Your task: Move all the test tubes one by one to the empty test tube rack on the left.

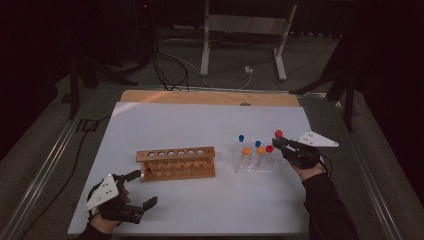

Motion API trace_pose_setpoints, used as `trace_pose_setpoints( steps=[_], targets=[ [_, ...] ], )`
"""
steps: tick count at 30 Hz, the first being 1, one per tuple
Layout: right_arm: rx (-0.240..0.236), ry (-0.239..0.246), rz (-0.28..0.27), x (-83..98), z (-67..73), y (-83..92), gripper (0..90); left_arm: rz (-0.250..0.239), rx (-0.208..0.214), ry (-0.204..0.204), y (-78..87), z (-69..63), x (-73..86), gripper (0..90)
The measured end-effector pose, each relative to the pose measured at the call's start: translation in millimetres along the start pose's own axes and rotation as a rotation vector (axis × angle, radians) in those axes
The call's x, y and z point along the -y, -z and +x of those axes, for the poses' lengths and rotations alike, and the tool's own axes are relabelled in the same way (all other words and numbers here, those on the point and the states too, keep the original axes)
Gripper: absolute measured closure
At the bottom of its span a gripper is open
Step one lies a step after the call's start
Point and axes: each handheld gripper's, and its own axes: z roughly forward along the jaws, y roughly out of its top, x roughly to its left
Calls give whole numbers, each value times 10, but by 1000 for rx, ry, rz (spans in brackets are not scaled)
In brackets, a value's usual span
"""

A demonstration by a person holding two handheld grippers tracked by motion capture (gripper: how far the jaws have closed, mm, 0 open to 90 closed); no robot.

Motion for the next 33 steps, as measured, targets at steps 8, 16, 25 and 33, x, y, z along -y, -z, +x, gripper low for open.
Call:
trace_pose_setpoints(
  steps=[8, 16, 25, 33],
  targets=[
    [9, 41, -35, -362, -55, 140, 750, -2, -1, -1, 1, 0, -2, 6],
    [-22, 69, -69, -716, 40, 249, 750, 8, 3, -4, -2, -11, -21, 6],
    [-150, 122, -79, -894, 493, 174, 750, 52, 74, 27, -58, -88, -139, 6],
    [-259, 138, -73, -870, 847, 13, 750, 26, 61, 23, -117, -124, -369, 6]
  ],
)
